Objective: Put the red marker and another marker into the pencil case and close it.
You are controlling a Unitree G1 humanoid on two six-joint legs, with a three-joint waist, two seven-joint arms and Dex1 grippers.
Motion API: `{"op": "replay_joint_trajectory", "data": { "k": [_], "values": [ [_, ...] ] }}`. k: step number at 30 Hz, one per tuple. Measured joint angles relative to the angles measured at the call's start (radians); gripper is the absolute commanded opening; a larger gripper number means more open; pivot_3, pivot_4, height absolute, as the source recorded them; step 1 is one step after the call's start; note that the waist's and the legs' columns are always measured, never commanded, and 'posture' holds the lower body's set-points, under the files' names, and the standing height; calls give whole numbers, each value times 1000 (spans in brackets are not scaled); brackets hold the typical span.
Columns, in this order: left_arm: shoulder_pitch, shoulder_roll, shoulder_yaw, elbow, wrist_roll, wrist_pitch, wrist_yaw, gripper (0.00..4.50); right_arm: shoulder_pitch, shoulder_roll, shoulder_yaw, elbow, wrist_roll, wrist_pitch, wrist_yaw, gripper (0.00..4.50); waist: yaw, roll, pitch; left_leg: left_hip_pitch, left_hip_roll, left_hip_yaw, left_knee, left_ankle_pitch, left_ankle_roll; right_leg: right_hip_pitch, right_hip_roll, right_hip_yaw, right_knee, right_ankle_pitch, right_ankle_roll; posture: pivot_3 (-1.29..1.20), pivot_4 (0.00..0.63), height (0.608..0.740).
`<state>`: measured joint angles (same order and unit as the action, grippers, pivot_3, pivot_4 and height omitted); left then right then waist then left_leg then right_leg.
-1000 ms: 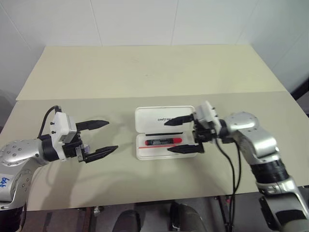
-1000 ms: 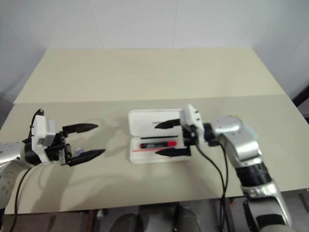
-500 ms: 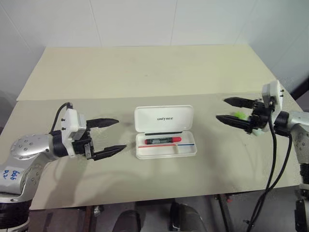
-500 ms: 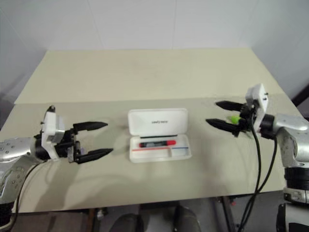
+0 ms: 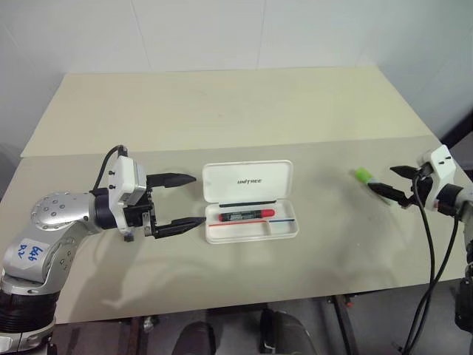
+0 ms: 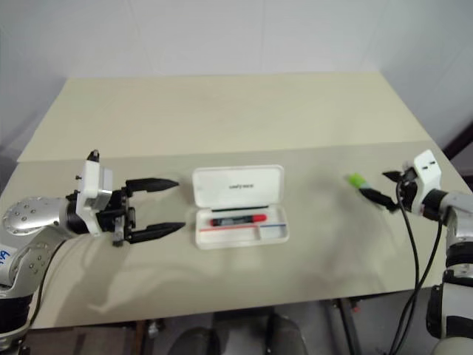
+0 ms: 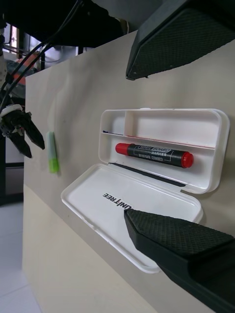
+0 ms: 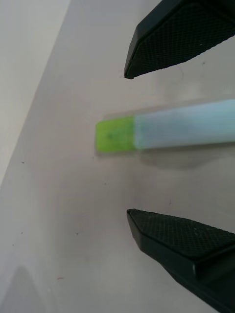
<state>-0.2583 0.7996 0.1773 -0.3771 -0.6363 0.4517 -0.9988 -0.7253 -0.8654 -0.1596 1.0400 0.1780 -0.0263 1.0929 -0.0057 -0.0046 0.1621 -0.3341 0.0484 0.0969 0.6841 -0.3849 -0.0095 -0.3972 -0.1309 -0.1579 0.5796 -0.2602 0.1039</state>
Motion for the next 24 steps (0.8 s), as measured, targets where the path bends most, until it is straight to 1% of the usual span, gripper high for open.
{"op": "replay_joint_trajectory", "data": {
  "k": [6,13,16,22,23,24],
  "values": [
    [-1,0,0,-3,0,3,2,4500,-49,27,15,132,-60,-38,-68,4487,3,1,0,0,0,-1,0,0,0,0,0,0,0,0,0,0,150,740],
    [0,0,1,-12,-1,8,5,4500,-82,40,28,188,-106,-40,-149,4487,0,1,1,0,0,-1,0,0,0,2,0,0,-2,0,0,0,150,740],
    [1,0,2,-13,-3,13,5,4500,-90,40,28,195,-110,-20,-159,3915,3,1,0,0,0,-1,1,0,0,3,0,0,-3,0,0,0,150,740],
    [1,1,3,-15,-4,16,5,4500,-101,39,28,198,-109,38,-134,1795,5,0,0,0,0,-2,2,1,0,5,0,0,-3,1,1,0,150,740],
    [1,1,3,-16,-4,17,5,4500,-105,36,27,198,-109,51,-124,1384,4,0,0,0,0,-2,2,1,0,4,0,0,-3,1,1,0,150,740],
    [1,1,3,-16,-4,17,5,4500,-109,35,27,198,-109,59,-113,1091,3,0,0,0,0,-2,2,1,0,4,0,0,-3,1,1,0,150,740]
  ]
}}
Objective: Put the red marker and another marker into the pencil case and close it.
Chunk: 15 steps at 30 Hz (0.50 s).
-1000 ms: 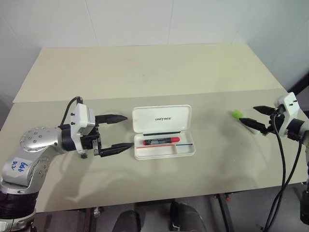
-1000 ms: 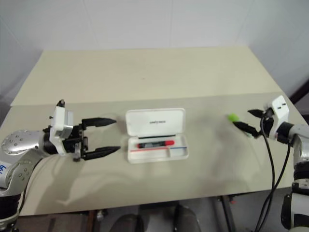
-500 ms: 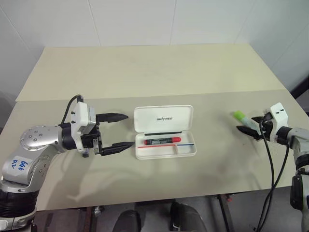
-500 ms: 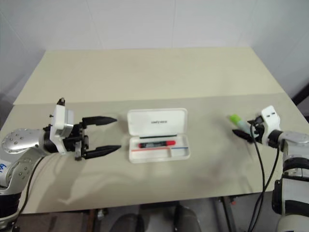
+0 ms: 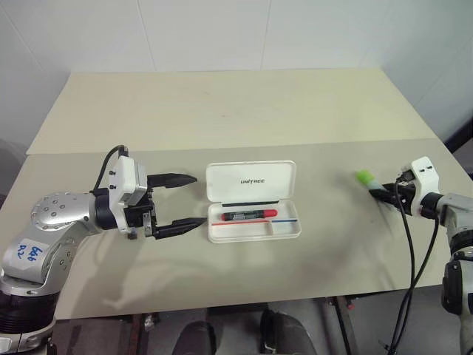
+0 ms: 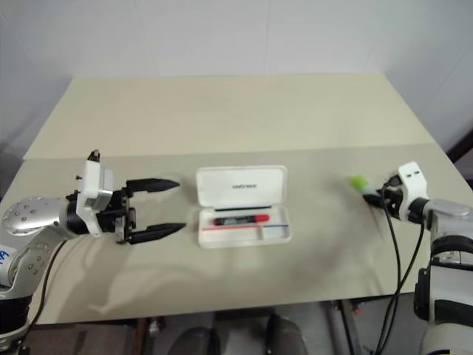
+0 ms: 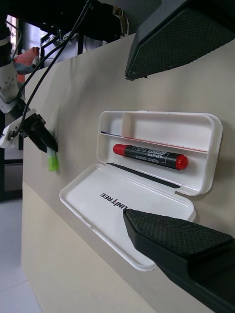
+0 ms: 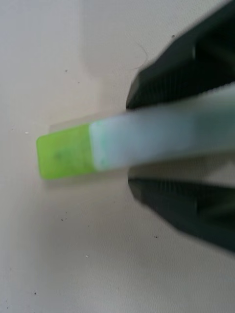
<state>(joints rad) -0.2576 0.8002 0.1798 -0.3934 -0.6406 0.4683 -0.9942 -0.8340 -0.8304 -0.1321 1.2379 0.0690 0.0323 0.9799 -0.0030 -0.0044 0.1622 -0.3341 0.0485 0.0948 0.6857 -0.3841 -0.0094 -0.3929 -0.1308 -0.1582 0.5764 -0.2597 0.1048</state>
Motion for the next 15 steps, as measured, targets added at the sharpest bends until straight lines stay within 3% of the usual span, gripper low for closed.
{"op": "replay_joint_trajectory", "data": {
  "k": [8,15],
  "values": [
    [-7,0,0,2,0,0,-3,4500,-13,-2,14,-21,-10,33,76,1096,-5,0,0,0,0,1,-2,0,0,-1,1,0,-1,0,0,0,150,740],
    [-8,0,0,7,0,-6,-6,4500,-29,47,20,-154,8,-12,146,1096,-9,3,2,0,1,0,-2,1,-1,-1,1,0,-1,0,0,0,150,740]
  ]
}}
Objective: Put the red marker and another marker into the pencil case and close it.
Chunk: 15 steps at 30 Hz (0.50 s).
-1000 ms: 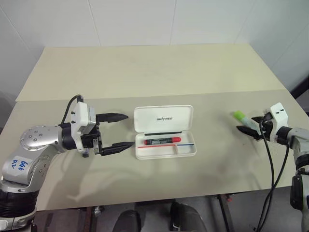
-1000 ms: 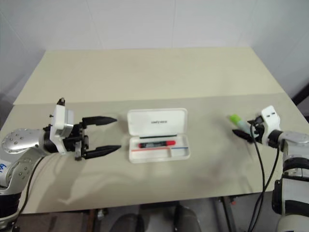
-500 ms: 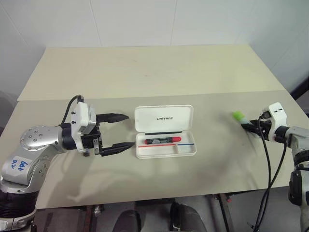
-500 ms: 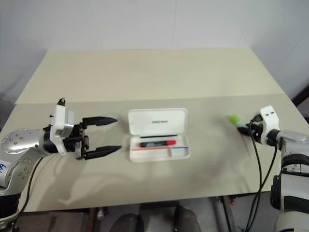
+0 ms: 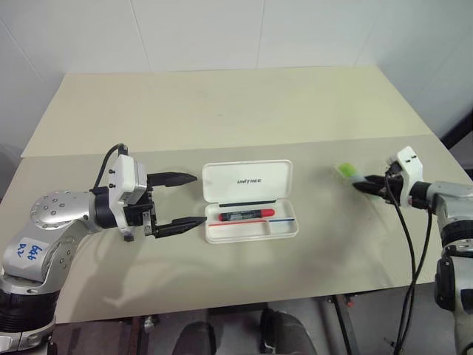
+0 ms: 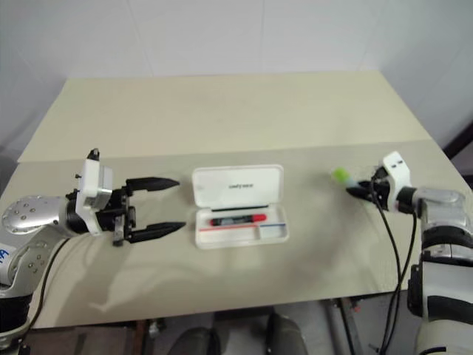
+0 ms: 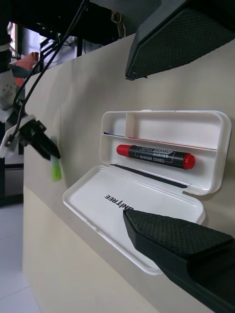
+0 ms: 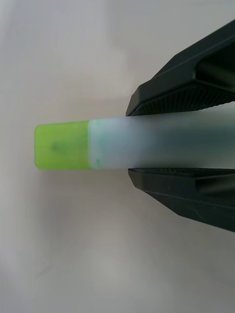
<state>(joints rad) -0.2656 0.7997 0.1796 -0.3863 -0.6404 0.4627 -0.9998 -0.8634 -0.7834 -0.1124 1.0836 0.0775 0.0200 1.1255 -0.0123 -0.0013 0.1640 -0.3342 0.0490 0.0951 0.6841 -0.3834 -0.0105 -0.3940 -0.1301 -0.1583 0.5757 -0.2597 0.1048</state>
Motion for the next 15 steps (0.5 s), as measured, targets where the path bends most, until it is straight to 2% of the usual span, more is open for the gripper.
{"op": "replay_joint_trajectory", "data": {
  "k": [5,8,12,15],
  "values": [
    [29,-2,6,-1,0,-10,3,4500,-23,9,-15,-142,48,-22,23,1096,6,0,0,0,0,0,0,0,0,0,0,0,0,0,0,0,150,740],
    [53,-5,14,-2,0,-19,5,4500,-8,17,-15,-273,105,1,85,1096,10,0,0,-1,0,-1,-1,0,0,-1,0,-1,0,0,0,0,150,740],
    [82,-6,40,-4,0,-34,8,4500,61,50,-11,-525,222,117,194,1096,12,0,0,-1,0,-2,-2,0,0,-1,0,-1,0,0,0,0,150,740],
    [127,-5,81,-4,2,-58,4,4500,92,98,3,-715,322,263,214,1096,11,1,1,-1,0,-2,-1,0,0,-1,0,-1,0,0,0,0,150,740]
  ]
}}
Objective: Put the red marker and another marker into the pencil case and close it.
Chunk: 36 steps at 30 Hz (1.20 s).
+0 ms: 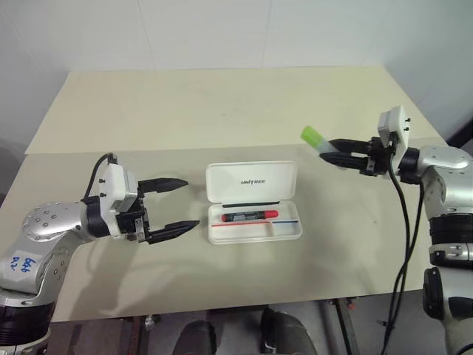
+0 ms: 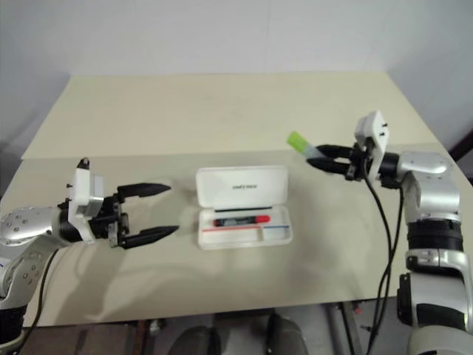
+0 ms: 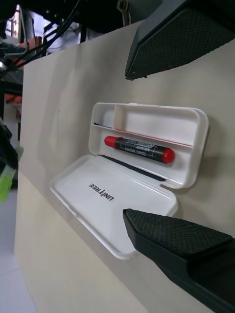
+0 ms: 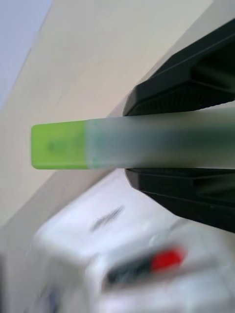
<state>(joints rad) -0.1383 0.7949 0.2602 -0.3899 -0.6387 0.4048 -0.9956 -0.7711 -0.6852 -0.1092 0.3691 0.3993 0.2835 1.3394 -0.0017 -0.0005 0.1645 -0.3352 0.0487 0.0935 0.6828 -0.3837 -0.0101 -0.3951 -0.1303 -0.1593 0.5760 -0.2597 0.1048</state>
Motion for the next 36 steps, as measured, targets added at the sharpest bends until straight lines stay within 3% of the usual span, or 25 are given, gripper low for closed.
{"op": "replay_joint_trajectory", "data": {
  "k": [5,12,24,36],
  "values": [
    [80,14,67,1,5,-21,-6,4500,20,46,64,-266,130,190,2,1096,0,0,0,0,1,0,0,0,0,-1,1,0,1,0,0,0,150,740],
    [180,17,149,-4,11,-34,1,4500,78,106,178,-407,175,256,4,1096,2,-2,-1,0,0,0,0,-1,1,-2,0,0,3,0,0,0,150,740],
    [213,17,163,-5,14,-39,21,4500,74,195,433,-279,-147,52,-61,1096,-4,-4,-2,1,0,0,0,-1,1,-3,0,0,6,-1,-1,0,150,740],
    [212,17,163,-28,14,-37,43,4500,105,231,509,-354,-194,91,-87,1096,-2,-4,-2,0,0,0,0,-1,0,-4,0,0,7,-1,-1,0,150,740]
  ]
}}
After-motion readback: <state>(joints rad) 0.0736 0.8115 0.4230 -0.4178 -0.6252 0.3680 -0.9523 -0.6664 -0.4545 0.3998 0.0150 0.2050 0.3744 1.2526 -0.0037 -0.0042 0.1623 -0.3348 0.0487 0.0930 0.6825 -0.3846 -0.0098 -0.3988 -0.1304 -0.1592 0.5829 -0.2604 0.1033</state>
